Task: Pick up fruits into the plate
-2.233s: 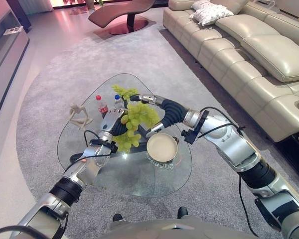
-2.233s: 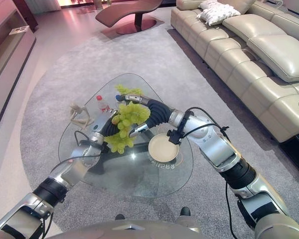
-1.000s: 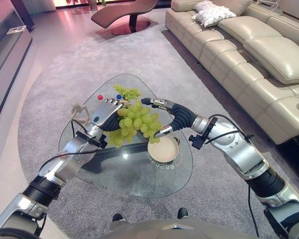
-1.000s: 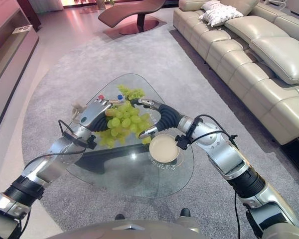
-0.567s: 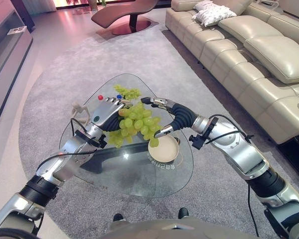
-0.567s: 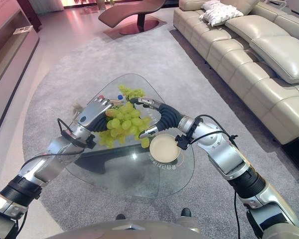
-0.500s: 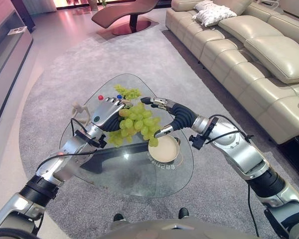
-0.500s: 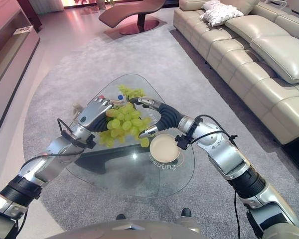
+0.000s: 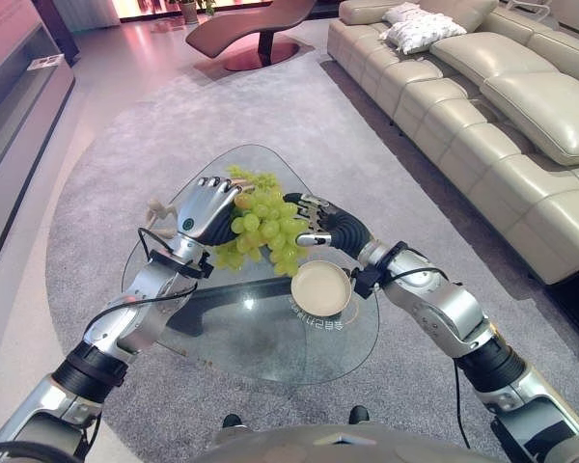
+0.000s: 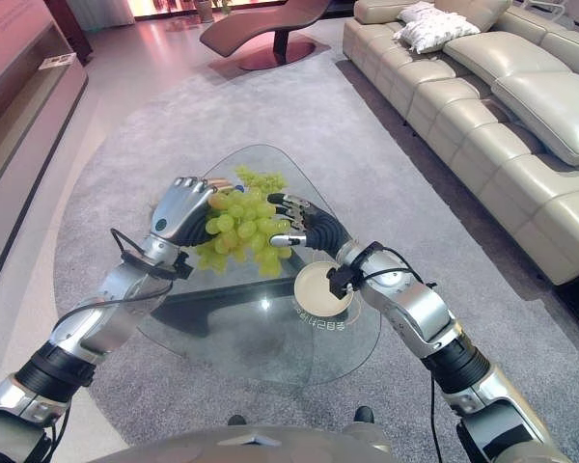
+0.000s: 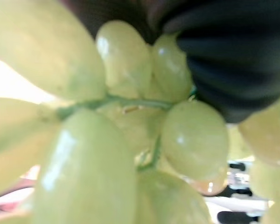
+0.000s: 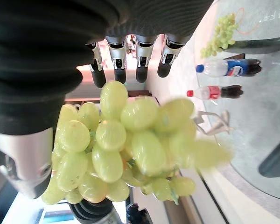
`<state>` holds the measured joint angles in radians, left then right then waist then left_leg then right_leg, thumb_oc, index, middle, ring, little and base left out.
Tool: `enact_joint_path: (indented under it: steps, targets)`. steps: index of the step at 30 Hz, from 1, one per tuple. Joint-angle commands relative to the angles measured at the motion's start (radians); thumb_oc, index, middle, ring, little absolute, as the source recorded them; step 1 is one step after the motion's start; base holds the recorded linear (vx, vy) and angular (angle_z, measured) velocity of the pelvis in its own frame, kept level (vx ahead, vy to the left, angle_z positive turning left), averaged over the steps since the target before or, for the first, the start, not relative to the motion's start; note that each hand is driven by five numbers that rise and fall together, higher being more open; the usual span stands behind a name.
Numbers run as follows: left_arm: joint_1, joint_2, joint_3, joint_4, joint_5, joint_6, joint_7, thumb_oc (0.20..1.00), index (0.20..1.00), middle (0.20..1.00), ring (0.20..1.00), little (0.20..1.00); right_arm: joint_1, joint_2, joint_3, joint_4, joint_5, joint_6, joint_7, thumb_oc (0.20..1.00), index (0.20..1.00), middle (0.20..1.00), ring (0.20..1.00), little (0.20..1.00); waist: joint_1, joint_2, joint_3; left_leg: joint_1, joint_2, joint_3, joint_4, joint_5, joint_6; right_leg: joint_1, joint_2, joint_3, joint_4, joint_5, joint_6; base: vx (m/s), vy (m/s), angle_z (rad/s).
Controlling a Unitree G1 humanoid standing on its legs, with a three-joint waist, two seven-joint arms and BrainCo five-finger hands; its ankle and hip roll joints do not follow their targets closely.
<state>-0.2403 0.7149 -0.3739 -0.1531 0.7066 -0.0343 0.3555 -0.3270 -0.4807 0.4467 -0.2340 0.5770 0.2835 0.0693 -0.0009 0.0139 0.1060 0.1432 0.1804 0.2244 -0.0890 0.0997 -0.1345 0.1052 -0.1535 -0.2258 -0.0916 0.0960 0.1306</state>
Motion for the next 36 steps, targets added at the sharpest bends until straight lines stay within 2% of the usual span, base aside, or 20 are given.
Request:
enact_joint_path:
  steps: [1, 5, 13, 19, 27, 36]
  targets:
    - [-0.118, 0.041, 0.064, -0.025, 0.002, 0.063, 0.000, 0.200, 0.200, 0.200, 0.200, 0.200, -0.066, 0.052, -0.029, -0.055, -0.023, -0.066, -0.030, 1.000, 1.000, 1.000, 1.000, 1.000, 0.010, -0.027, -0.023, -0.016, -0.012, -0.023, 0.035, -0.095, 0.022, 0.028, -0.070, -0.048, 0.055, -0.070, 0.047, -0.02, 0.008, 0.05]
    - [-0.131, 0.038, 0.044, 0.031, 0.035, 0.093, 0.013, 0.200, 0.200, 0.200, 0.200, 0.200, -0.078, 0.062, -0.019, -0.056, -0.030, -0.048, -0.034, 1.000, 1.000, 1.000, 1.000, 1.000, 0.007, -0.028, -0.024, -0.014, -0.013, -0.020, 0.032, -0.094, 0.024, 0.029, -0.068, -0.046, 0.056, -0.073, 0.045, -0.01, 0.002, 0.01]
    - [-0.138, 0.033, 0.005, 0.081, 0.116, 0.056, 0.023, 0.200, 0.200, 0.200, 0.200, 0.200, -0.081, 0.069, -0.009, -0.029, 0.000, -0.029, -0.011, 1.000, 1.000, 1.000, 1.000, 1.000, 0.005, -0.031, -0.022, -0.012, -0.011, -0.015, 0.034, -0.094, 0.025, 0.031, -0.064, -0.045, 0.058, -0.075, 0.041, 0.00, 0.000, 0.00]
    - [-0.161, 0.051, -0.046, 0.127, 0.177, 0.082, 0.022, 0.200, 0.200, 0.200, 0.200, 0.200, -0.096, 0.072, 0.005, -0.015, 0.011, -0.006, -0.001, 1.000, 1.000, 1.000, 1.000, 1.000, -0.002, -0.030, -0.023, -0.009, -0.010, -0.012, 0.031, -0.092, 0.024, 0.033, -0.062, -0.042, 0.059, -0.078, 0.041, 0.00, 0.000, 0.00]
    - [-0.180, 0.058, -0.080, 0.183, 0.188, 0.096, 0.111, 0.200, 0.200, 0.200, 0.200, 0.200, -0.098, 0.084, 0.029, 0.012, 0.095, 0.040, 0.012, 1.000, 1.000, 1.000, 1.000, 1.000, -0.008, -0.030, -0.025, -0.007, -0.008, -0.010, 0.027, -0.086, 0.023, 0.032, -0.058, -0.036, 0.057, -0.077, 0.038, 0.00, 0.001, 0.00]
    - [-0.227, 0.002, -0.109, 0.205, 0.215, 0.136, 0.208, 0.200, 0.200, 0.200, 0.200, 0.200, -0.092, 0.163, 0.086, 0.078, 0.303, 0.139, -0.015, 1.000, 1.000, 1.000, 1.000, 1.000, -0.001, -0.043, -0.032, -0.010, -0.005, -0.014, 0.028, -0.086, 0.023, 0.036, -0.054, -0.035, 0.060, -0.083, 0.032, 0.00, -0.006, 0.02]
